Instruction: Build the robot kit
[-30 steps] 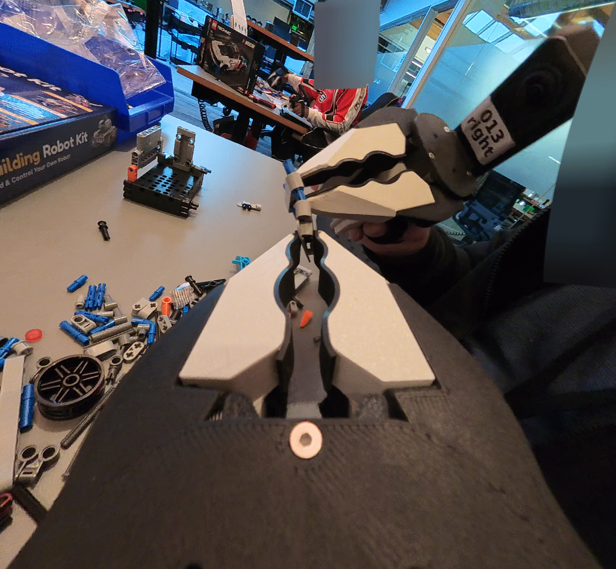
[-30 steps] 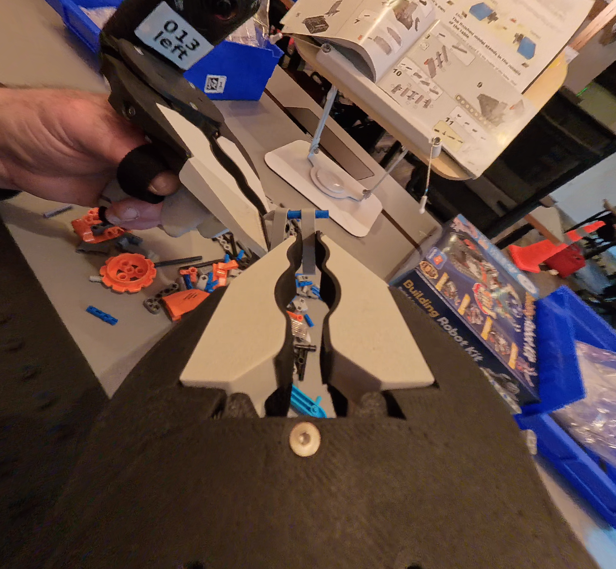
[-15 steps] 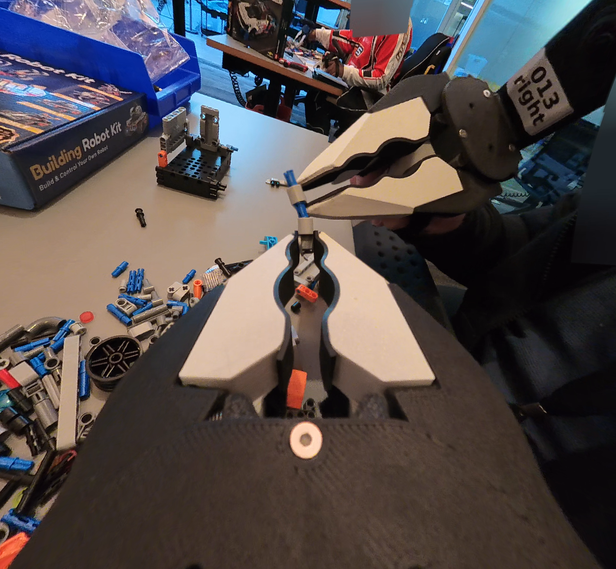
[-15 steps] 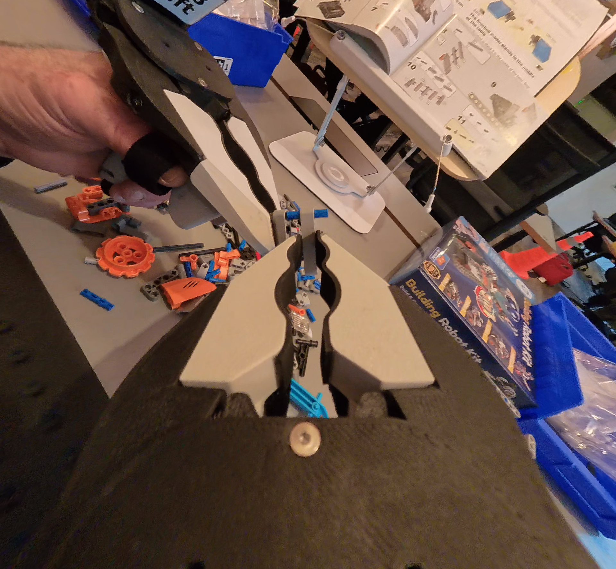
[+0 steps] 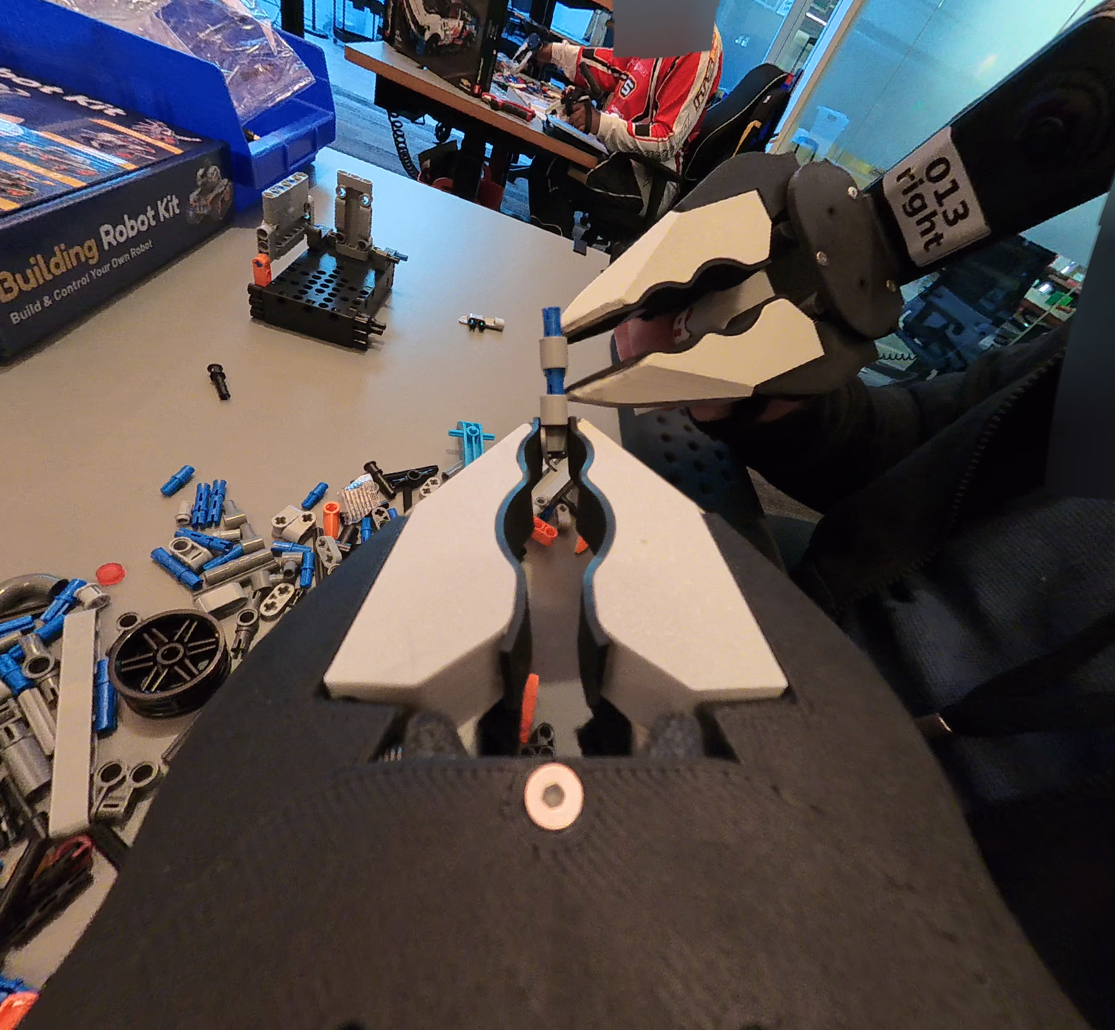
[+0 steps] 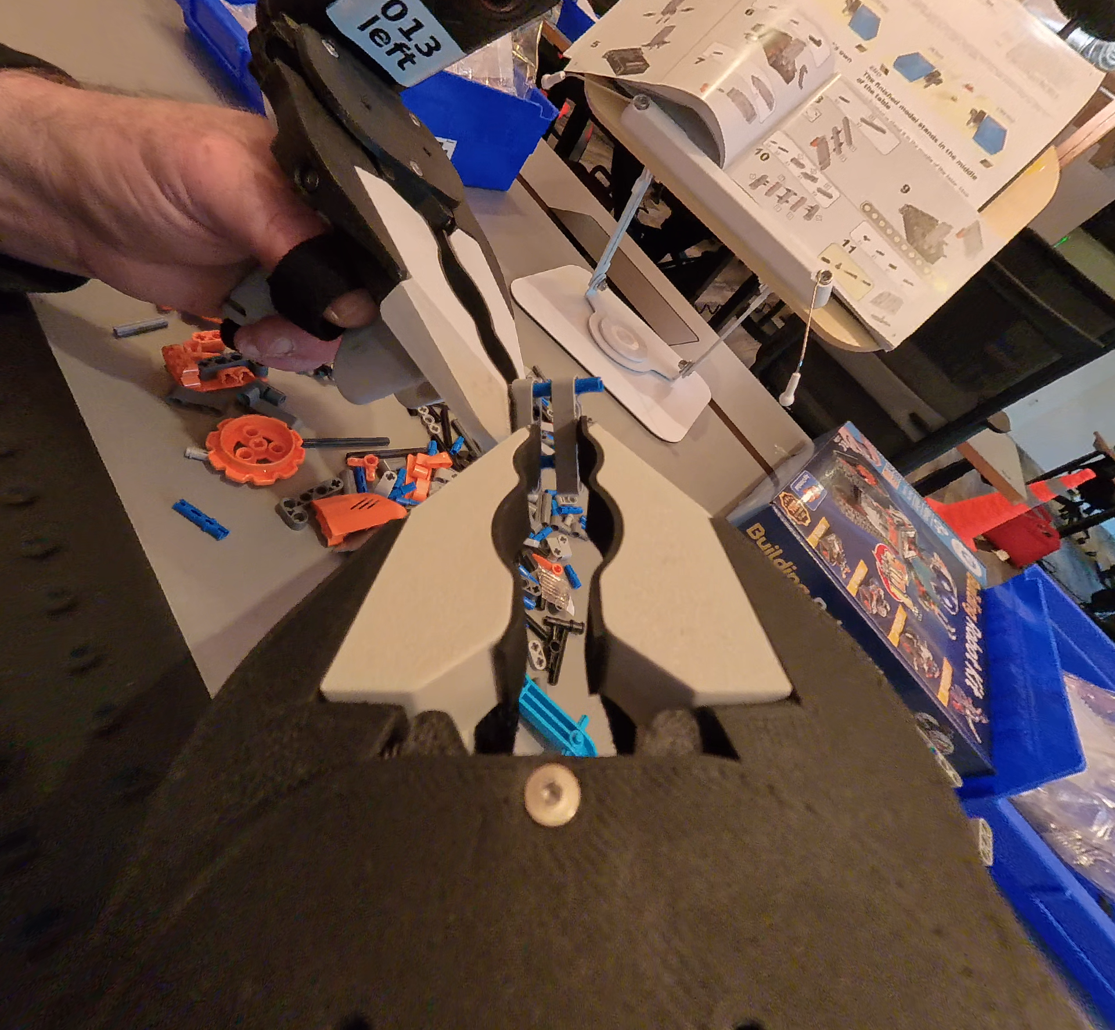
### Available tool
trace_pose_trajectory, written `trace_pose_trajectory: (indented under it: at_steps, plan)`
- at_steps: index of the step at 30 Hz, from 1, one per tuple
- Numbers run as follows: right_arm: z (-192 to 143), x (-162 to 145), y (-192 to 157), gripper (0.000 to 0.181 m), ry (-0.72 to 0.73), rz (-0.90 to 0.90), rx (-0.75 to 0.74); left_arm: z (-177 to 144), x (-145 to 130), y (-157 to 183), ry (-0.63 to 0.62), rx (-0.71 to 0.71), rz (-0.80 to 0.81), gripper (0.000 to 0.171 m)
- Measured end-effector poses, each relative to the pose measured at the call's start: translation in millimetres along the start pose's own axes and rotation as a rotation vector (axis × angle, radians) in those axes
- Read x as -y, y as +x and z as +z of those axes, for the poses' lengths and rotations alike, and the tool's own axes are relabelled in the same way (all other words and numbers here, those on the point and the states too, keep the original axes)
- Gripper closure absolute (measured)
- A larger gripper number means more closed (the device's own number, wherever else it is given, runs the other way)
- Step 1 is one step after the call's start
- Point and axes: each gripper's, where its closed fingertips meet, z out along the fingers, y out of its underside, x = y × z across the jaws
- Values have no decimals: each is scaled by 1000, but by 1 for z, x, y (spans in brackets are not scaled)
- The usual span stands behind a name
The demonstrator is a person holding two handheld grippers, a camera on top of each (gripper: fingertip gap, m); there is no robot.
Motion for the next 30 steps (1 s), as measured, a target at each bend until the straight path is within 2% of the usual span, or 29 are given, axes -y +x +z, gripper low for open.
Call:
trace_pose_trajectory:
  at_steps: [7,12,19,26,30]
  plan:
    - [-3,1,-2,169,63,110,53,2,0,2,-6,3,28,168]
    - [-5,3,-4,165,81,87,36,1,2,2,7,-1,13,168]
    - [-8,5,-3,171,115,131,25,1,3,1,18,8,17,168]
    - [-12,7,3,180,169,304,114,2,3,4,2,23,89,168]
    - [-13,5,3,181,166,334,157,3,2,5,-19,47,145,168]
